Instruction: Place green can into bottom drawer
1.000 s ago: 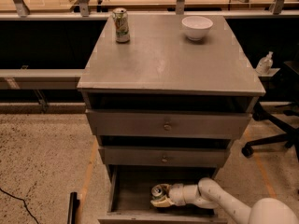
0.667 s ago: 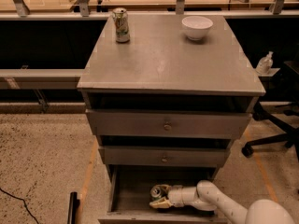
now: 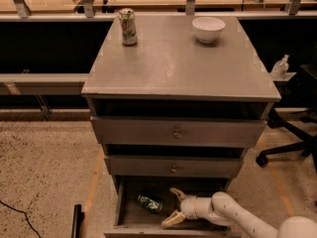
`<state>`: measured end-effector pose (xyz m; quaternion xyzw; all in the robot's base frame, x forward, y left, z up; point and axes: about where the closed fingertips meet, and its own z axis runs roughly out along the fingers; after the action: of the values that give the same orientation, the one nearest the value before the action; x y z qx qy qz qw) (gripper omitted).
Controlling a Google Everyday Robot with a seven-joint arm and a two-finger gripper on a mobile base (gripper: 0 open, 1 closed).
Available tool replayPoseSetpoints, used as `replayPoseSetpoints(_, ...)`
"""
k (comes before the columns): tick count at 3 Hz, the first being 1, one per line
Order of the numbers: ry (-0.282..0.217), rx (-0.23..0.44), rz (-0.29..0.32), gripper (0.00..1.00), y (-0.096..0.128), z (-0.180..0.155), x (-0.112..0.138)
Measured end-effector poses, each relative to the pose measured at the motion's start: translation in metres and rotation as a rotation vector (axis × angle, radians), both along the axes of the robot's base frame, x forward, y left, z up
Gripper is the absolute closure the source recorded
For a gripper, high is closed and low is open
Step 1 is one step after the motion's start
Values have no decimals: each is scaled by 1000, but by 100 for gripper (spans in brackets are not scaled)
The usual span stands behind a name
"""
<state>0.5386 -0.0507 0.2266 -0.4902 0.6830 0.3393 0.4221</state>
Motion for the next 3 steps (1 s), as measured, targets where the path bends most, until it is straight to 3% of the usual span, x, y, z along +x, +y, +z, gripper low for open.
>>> replayPoseSetpoints(1, -1, -30, -95, 42, -38, 53, -8)
replayPoseSetpoints(2, -8, -56, -229, 65, -89, 132, -22)
replayPoseSetpoints(3, -78, -79, -305, 93, -118, 243, -70)
